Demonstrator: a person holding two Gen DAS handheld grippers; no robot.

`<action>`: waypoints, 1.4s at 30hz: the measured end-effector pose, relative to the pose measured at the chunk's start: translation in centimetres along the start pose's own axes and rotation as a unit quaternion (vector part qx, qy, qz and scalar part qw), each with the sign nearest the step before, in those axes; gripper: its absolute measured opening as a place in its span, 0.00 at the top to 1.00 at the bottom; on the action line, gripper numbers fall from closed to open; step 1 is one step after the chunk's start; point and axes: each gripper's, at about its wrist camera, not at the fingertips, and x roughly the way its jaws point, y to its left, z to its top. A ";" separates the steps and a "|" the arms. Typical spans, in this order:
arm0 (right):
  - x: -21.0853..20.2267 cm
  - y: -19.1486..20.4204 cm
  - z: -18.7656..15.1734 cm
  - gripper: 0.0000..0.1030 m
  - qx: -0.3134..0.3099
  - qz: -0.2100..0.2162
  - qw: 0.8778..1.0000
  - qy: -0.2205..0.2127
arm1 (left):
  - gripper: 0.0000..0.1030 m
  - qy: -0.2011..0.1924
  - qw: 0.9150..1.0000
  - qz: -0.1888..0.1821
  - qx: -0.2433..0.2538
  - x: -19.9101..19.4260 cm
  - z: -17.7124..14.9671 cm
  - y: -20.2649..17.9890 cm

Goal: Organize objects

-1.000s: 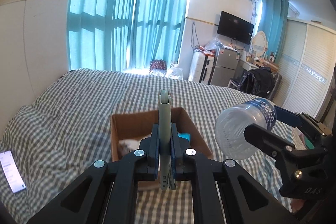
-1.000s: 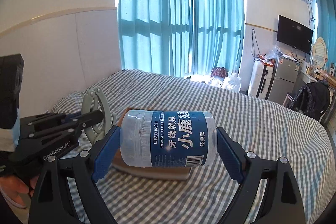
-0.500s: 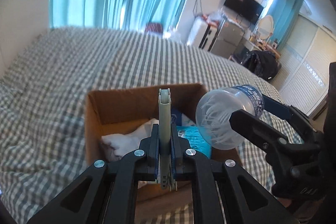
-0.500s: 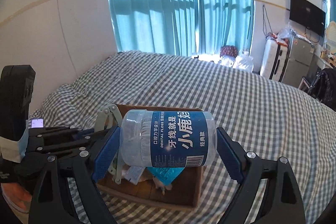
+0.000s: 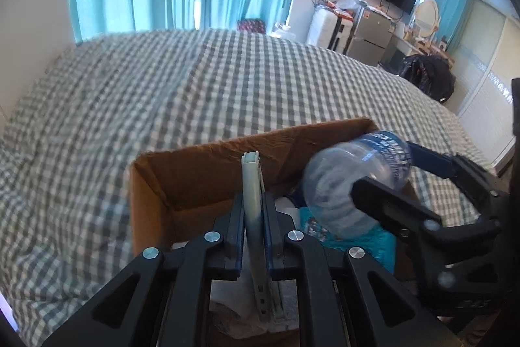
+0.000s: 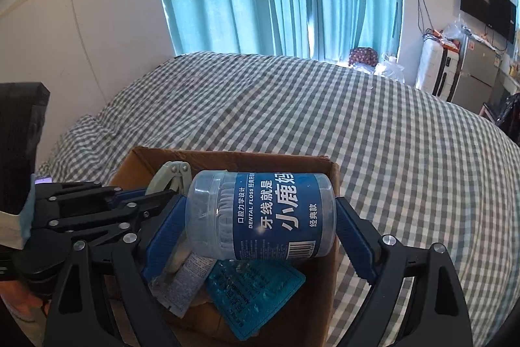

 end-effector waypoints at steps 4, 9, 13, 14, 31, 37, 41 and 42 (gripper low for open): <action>-0.8 -0.1 -0.3 0.13 0.009 -0.001 1.000 -0.020 | 0.82 -0.016 0.999 0.027 0.019 -0.3 -0.5 -0.3; -4.4 0.3 0.0 0.10 0.013 -0.004 0.998 -0.054 | 0.51 -0.047 0.997 0.055 0.031 -3.0 -0.9 -1.1; -7.8 0.8 1.1 0.09 0.007 -0.020 0.997 -0.075 | 0.41 -0.077 0.995 0.061 0.030 -6.6 -0.4 -1.2; -9.0 0.9 1.1 0.09 0.007 -0.023 0.996 -0.083 | 0.34 -0.087 0.994 0.064 0.027 -7.6 -0.3 -1.3; -25.3 3.0 0.6 0.00 -0.015 -0.075 0.980 -0.184 | 0.01 -0.219 0.972 0.087 0.028 -21.8 -1.4 -5.4; -29.3 3.3 -1.3 0.00 -0.016 -0.095 0.976 -0.193 | 0.00 -0.256 0.963 0.087 0.006 -25.5 -3.0 -6.2; -31.0 3.8 -2.7 0.00 -0.035 -0.114 0.971 -0.206 | 0.00 -0.269 0.958 0.103 0.007 -26.5 -4.2 -7.1; -31.2 4.0 -3.1 0.00 -0.041 -0.120 0.970 -0.205 | 0.00 -0.266 0.958 0.110 0.007 -26.5 -4.6 -7.3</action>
